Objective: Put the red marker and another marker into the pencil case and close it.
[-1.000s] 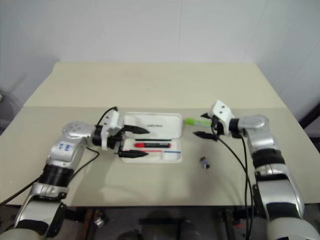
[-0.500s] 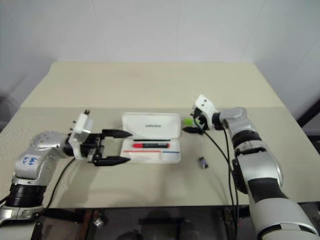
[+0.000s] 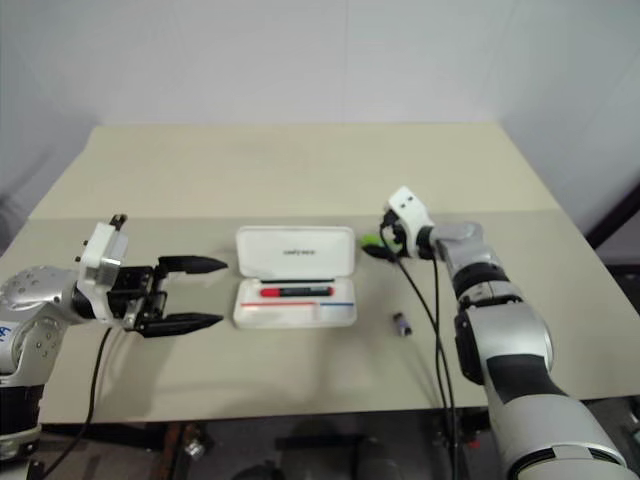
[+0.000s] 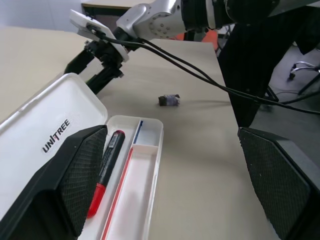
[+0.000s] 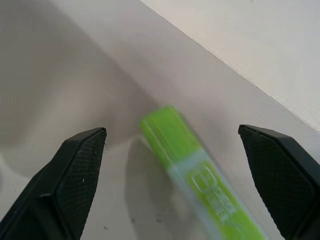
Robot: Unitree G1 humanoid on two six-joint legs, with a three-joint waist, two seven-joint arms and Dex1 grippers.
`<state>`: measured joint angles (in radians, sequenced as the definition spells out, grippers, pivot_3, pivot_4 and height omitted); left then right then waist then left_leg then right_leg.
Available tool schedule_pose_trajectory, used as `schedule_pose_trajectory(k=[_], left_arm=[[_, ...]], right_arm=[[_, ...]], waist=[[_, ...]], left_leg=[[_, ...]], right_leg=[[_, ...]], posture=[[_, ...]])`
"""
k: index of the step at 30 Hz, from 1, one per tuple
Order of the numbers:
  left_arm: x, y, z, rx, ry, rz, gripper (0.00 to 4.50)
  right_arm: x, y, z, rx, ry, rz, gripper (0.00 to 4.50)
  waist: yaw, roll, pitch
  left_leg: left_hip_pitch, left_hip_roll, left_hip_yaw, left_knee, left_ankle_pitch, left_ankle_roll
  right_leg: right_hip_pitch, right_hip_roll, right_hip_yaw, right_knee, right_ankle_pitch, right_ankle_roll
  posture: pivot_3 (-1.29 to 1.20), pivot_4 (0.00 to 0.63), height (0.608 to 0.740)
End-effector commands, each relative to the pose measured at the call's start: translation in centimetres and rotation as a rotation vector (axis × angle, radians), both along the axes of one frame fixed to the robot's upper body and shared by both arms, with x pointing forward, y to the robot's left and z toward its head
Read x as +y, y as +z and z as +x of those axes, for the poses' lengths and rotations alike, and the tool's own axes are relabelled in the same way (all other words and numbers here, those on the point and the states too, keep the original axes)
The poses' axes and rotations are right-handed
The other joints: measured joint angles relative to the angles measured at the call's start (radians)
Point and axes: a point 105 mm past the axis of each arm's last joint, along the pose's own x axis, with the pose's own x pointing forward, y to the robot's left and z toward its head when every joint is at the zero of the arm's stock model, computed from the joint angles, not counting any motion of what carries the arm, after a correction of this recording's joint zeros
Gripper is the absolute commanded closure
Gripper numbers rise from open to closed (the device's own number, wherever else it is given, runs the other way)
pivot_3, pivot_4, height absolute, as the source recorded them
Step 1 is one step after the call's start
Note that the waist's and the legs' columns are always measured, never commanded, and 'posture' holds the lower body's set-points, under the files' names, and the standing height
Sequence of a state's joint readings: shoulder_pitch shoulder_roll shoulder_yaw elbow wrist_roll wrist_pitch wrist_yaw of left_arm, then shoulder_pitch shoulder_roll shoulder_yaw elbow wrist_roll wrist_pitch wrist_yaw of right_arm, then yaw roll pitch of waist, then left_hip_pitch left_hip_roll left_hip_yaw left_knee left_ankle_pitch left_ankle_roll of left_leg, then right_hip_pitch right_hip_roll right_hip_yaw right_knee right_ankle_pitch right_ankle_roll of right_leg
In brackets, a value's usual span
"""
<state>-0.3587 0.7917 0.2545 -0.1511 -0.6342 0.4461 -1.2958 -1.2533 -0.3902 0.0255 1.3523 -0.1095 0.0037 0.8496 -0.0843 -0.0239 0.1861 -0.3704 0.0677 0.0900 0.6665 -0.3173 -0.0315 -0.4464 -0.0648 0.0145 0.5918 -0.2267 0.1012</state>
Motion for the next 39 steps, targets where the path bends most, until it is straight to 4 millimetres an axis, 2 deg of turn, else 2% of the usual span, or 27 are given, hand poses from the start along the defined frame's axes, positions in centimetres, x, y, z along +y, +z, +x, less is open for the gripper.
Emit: schedule_pose_trajectory(k=[1,4,14,19,28,39], left_arm=[[0.3,1.3,-0.7,-0.052,0.019,-0.004,0.05],[0.4,1.4,-0.9,-0.055,0.033,-0.005,0.05],[0.3,1.5,-1.2,-0.060,0.062,-0.013,0.05],[0.3,1.6,-1.0,-0.069,0.071,-0.016,0.05],[0.1,1.6,-0.9,-0.077,0.078,-0.024,0.05],[0.1,1.6,-0.8,-0.077,0.089,-0.028,0.05]], right_arm=[[0.0,0.1,0.2,0.033,-0.029,-0.030,0.00],[0.1,-0.6,0.2,0.066,-0.048,-0.070,0.00],[0.6,-1.1,0.5,0.123,-0.118,-0.104,0.00],[0.5,-0.8,0.7,0.118,-0.159,-0.143,0.00],[-0.1,0.3,1.4,0.036,-0.181,-0.312,0.00],[0.3,-1.0,0.6,0.195,-0.237,-0.162,0.00]], waist=[[-0.001,0.000,0.000],[-0.003,0.000,0.000],[-0.003,0.000,0.000],[-0.004,0.000,0.000],[-0.002,-0.001,0.000],[-0.002,-0.001,0.000]], left_leg=[[0.000,0.000,0.000,0.000,0.000,0.000],[0.000,0.000,0.000,0.000,0.000,0.000],[0.000,0.000,0.000,0.000,0.000,0.000],[0.001,0.000,0.000,0.000,0.000,0.000],[0.002,0.000,0.000,0.001,0.001,0.000],[0.001,0.000,0.000,-0.001,0.001,0.000]], right_leg=[[0.000,0.000,0.000,0.000,0.000,0.000],[0.000,0.000,0.000,0.000,0.000,0.000],[0.000,0.000,0.000,0.000,0.000,0.000],[0.000,0.000,0.000,0.001,0.000,0.000],[0.000,0.000,0.001,0.003,0.000,0.000],[0.000,0.000,0.001,0.001,0.000,0.000]], posture=[[0.00,0.150,0.740],[0.00,0.150,0.740],[0.00,0.150,0.740],[0.00,0.150,0.740],[0.00,0.150,0.740],[0.00,0.150,0.740]])
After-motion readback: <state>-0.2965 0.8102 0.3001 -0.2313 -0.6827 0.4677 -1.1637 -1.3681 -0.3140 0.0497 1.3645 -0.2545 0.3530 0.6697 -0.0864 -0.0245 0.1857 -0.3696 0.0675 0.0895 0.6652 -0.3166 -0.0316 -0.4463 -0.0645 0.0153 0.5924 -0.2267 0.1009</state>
